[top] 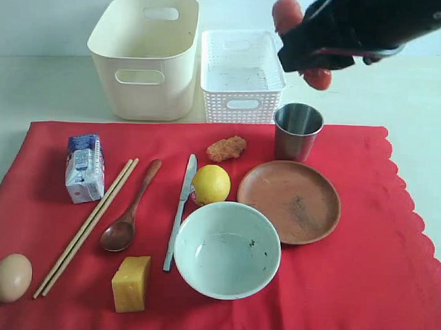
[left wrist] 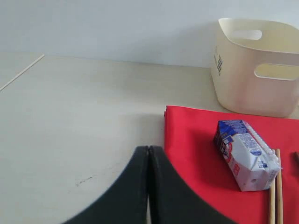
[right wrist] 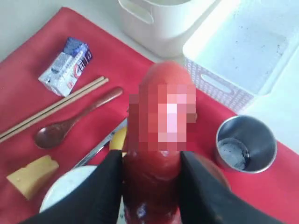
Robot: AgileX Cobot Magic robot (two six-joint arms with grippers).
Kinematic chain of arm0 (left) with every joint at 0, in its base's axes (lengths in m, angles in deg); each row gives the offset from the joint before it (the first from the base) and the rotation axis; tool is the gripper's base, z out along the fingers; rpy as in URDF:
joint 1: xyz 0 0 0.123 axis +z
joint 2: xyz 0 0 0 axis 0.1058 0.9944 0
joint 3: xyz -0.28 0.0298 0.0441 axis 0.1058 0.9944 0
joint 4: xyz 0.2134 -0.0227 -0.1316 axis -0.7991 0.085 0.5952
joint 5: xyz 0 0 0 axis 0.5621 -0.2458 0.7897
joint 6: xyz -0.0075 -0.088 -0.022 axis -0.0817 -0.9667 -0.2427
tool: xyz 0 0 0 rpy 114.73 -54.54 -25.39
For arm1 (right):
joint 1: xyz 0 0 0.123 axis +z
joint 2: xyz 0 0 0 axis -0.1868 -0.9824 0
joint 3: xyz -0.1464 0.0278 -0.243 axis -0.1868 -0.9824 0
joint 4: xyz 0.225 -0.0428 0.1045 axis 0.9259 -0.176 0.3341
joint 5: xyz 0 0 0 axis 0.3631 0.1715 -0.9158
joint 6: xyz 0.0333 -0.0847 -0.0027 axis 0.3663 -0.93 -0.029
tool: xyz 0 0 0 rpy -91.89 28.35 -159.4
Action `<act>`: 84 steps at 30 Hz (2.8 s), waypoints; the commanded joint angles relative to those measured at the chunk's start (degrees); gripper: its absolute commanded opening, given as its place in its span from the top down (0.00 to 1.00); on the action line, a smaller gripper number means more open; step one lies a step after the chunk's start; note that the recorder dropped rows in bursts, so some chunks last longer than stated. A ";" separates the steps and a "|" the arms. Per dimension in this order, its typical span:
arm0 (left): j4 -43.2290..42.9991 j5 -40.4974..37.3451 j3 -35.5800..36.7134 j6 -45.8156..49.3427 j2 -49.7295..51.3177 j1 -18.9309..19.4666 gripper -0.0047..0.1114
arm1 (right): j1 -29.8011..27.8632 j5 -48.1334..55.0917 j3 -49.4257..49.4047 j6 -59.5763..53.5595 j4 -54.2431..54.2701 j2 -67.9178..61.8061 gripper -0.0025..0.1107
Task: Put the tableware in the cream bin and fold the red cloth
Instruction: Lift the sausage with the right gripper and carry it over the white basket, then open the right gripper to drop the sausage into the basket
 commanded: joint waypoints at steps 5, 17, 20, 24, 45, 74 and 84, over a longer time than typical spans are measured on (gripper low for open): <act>0.17 0.09 0.14 0.24 -0.34 -0.20 0.96 | 0.08 1.54 9.87 2.15 -0.31 -9.22 0.98; 0.17 0.09 0.14 0.24 -0.34 -0.20 0.96 | 0.08 1.33 22.35 4.64 -0.31 -23.48 0.98; 0.17 0.09 0.14 0.24 -0.34 -0.20 0.96 | 0.08 1.33 25.62 6.25 -1.70 -26.94 0.98; 0.17 0.09 0.14 0.24 -0.34 -0.20 0.96 | -0.05 1.33 30.22 10.10 -5.54 -31.56 0.98; 0.17 0.09 0.14 0.24 -0.34 -0.20 0.96 | -3.28 -2.55 50.70 11.55 -15.19 -57.55 0.98; 0.17 0.09 0.14 0.24 -0.34 -0.09 0.96 | -3.28 -7.02 52.05 18.86 -18.71 -64.57 0.63; 0.17 0.09 0.14 0.24 -0.34 -0.09 0.96 | -3.28 -3.06 60.60 18.86 -19.81 -64.57 0.46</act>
